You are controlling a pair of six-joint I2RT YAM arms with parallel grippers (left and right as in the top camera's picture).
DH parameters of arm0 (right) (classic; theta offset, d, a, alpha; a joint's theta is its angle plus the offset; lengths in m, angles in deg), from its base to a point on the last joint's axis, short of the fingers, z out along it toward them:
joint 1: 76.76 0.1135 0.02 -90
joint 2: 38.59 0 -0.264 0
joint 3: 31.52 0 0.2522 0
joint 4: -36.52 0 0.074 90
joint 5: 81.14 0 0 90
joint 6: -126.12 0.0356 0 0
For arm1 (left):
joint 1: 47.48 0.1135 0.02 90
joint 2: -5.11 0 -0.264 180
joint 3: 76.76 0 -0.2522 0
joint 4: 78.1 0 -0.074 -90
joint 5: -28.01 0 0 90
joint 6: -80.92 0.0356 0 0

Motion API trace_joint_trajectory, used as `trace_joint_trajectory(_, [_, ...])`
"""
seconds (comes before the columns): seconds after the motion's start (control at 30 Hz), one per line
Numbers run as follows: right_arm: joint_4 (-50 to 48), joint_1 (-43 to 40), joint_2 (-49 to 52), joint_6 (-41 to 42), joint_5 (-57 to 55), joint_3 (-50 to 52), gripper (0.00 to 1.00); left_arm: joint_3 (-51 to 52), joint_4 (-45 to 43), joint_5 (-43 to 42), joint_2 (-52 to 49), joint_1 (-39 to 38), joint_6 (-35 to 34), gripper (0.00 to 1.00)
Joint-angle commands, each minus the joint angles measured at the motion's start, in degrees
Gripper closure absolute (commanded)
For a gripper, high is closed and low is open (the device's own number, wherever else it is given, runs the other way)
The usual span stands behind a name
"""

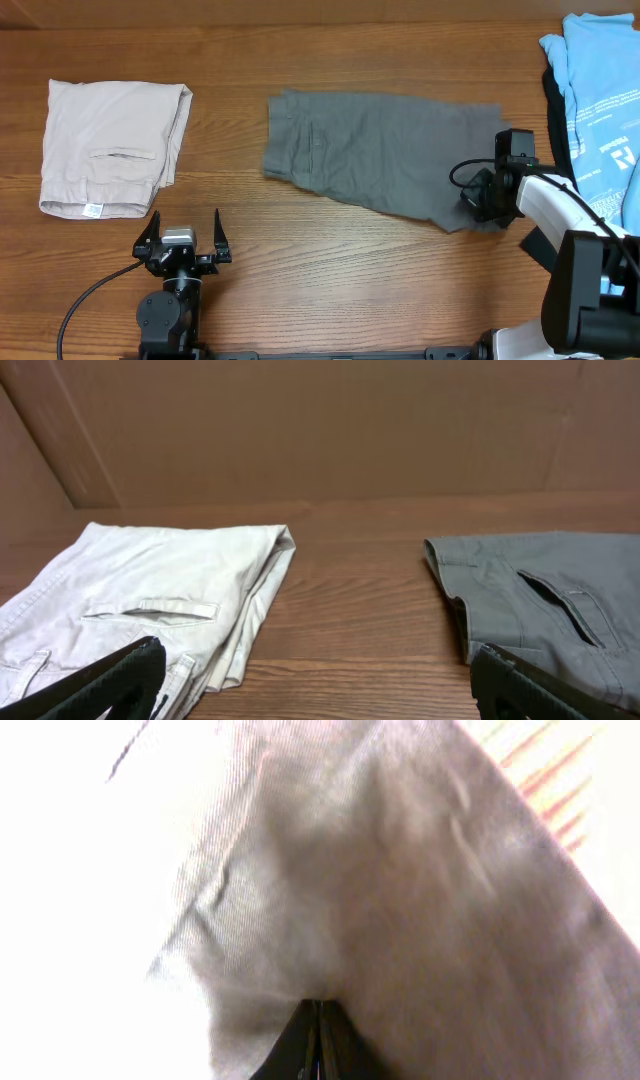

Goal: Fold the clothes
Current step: 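Release the grey pants and lift the right gripper to the right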

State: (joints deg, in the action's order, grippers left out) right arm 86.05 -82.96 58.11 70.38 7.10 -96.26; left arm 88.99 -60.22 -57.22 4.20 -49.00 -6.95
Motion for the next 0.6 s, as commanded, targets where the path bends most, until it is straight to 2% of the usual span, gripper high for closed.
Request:
trace_joint_trajectory(0.0, [2.32, -0.04, 0.52, -2.12, 0.63, -3.08, 0.89, 0.22, -0.11, 0.13, 0.66, 0.00, 1.33, 0.00])
trace_joint_trajectory(0.13, [13.79, -0.04, -0.98, -7.43, 2.03, -14.75, 0.60, 0.22, -0.11, 0.13, 0.66, 0.00, 1.33, 0.00])
trace_joint_trajectory(0.33, [34.42, -0.04, -1.84, -8.85, 2.08, -37.53, 0.38, 0.22, -0.11, 0.13, 0.66, 0.00, 1.33, 0.00])
trace_joint_trajectory(0.4, [39.12, -0.04, -1.84, -8.85, 2.14, -44.13, 0.22, 0.22, -0.11, 0.13, 0.66, 0.00, 1.33, 0.00])
trace_joint_trajectory(0.47, [42.93, -0.04, -1.84, -9.07, 3.30, -49.75, 0.16, 0.20, -0.11, 0.13, 0.66, 0.00, 1.33, 0.00])
trace_joint_trajectory(0.57, [46.93, -0.04, -1.84, -9.25, 4.63, -54.97, 0.14, 0.22, -0.11, 0.13, 0.66, 0.00, 1.33, 0.00])
